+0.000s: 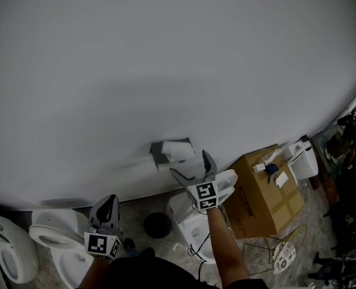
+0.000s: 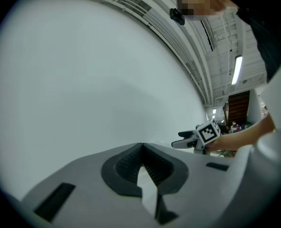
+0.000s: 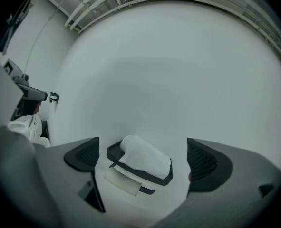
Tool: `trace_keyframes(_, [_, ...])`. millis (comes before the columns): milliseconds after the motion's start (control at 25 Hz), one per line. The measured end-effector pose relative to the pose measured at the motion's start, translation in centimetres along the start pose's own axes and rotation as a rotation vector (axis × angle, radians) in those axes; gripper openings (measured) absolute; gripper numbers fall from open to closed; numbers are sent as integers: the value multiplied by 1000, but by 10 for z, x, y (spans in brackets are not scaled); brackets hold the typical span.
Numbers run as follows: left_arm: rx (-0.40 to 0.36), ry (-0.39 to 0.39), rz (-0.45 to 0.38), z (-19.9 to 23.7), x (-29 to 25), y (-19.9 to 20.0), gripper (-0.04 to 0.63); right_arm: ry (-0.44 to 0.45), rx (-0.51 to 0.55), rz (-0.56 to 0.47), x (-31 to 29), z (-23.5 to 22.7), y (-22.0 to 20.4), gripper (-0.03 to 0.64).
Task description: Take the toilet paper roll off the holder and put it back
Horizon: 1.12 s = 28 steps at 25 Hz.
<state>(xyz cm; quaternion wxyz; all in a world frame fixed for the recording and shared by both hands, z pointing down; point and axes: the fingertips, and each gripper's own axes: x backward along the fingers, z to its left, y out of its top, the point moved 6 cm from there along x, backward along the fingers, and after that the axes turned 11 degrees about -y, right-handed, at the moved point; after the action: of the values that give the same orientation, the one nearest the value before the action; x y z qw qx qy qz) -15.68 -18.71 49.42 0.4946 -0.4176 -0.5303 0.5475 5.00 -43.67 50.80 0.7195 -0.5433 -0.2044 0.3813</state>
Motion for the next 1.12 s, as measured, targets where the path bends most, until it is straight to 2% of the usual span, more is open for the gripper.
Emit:
trace_keyframes(280, [9, 6, 6, 4, 0, -3, 3, 39, -20, 11, -24, -6, -1, 575])
trace_keyframes(480, [14, 12, 7, 5, -1, -4, 3, 96, 6, 87, -41, -6, -9, 575])
trace_keyframes(1120, [16, 39, 10, 14, -6, -2, 3, 172, 27, 182, -87, -6, -27, 572])
